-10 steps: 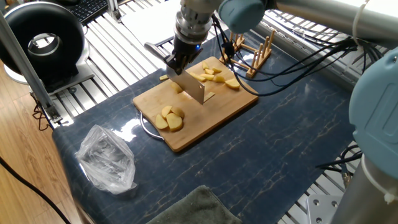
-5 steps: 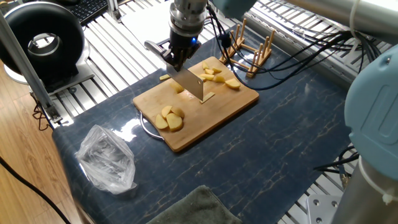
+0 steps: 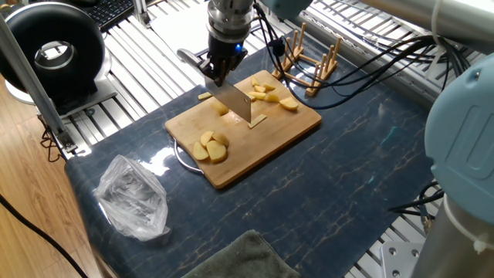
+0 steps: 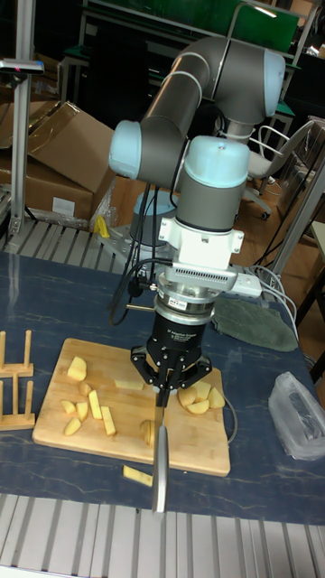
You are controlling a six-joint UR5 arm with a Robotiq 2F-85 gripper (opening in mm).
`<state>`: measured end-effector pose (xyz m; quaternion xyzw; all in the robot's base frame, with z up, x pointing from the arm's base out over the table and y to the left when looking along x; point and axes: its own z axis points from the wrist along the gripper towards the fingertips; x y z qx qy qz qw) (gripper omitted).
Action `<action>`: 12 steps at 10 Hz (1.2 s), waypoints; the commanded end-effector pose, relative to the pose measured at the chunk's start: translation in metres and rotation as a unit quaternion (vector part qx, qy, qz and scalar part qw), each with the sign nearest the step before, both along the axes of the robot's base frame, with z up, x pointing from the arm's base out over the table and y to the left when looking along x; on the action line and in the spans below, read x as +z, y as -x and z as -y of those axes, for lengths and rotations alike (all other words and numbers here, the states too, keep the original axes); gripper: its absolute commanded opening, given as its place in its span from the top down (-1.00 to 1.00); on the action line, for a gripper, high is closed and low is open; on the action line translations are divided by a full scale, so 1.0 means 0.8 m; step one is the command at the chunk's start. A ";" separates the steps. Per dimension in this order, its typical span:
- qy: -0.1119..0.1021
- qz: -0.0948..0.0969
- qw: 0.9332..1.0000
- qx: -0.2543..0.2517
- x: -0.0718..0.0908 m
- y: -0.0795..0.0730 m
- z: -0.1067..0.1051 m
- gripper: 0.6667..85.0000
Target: Chop the potatoes
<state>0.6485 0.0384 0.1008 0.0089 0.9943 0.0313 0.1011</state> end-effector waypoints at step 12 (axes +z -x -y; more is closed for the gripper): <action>-0.010 0.013 1.000 0.000 -0.016 -0.002 -0.002 0.99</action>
